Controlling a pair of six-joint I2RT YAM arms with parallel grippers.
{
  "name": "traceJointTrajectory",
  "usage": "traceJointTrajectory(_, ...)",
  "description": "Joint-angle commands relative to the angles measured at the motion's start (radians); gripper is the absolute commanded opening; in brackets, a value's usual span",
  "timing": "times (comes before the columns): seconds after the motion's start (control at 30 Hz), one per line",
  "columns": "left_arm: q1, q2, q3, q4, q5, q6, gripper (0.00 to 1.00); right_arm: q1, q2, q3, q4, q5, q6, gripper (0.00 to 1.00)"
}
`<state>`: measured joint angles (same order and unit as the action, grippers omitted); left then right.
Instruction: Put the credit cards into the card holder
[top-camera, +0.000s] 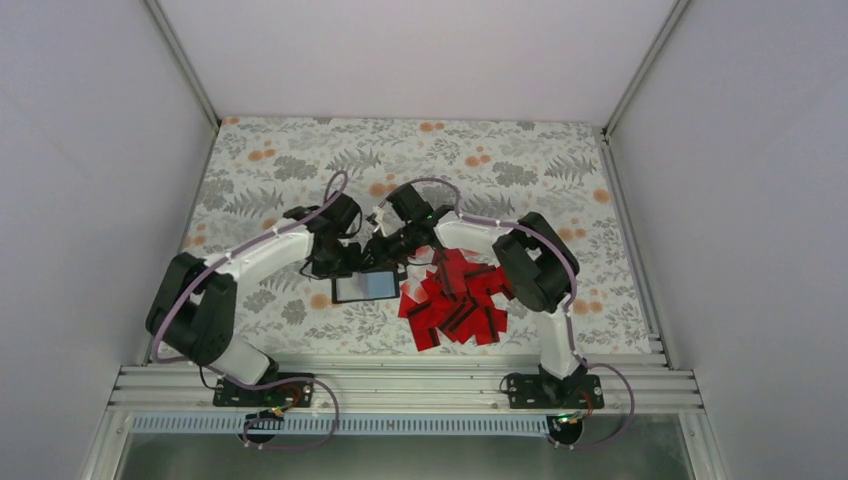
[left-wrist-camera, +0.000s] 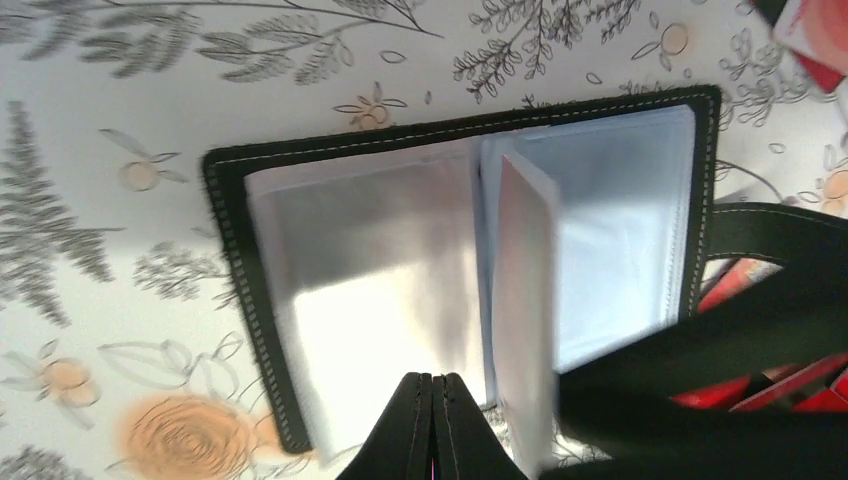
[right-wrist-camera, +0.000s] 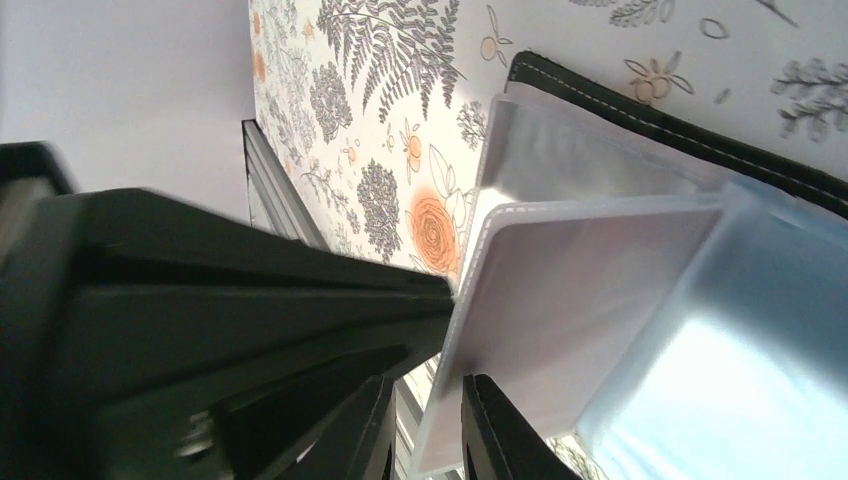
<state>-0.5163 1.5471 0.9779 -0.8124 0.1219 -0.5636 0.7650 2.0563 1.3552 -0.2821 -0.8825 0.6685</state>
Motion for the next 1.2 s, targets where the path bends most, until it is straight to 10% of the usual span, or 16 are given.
traceJointTrajectory(0.0, 0.025, -0.098, 0.002, -0.08, -0.051, -0.031, 0.03, 0.031, 0.055, 0.062, -0.02, -0.033, -0.016, 0.18)
traceJointTrajectory(0.33, 0.078, -0.295, 0.02, -0.226, -0.172, -0.05, 0.27, 0.056, 0.145, 0.221, -0.087, -0.051, -0.041, 0.19)
traceJointTrajectory(0.53, 0.093, -0.392, 0.172, -0.29, -0.287, -0.009, 0.99, 0.055, 0.092, 0.37, -0.236, 0.037, -0.109, 0.2)
traceJointTrajectory(0.8, 0.097, -0.398, 0.373, -0.211, -0.177, 0.176, 1.0, 0.04, -0.125, 0.401, -0.394, 0.29, -0.156, 0.34)
traceJointTrajectory(1.17, 0.027, -0.35, 0.219, 0.156, 0.333, 0.127, 0.93, -0.232, -0.572, -0.061, -0.417, 0.415, -0.097, 0.35)
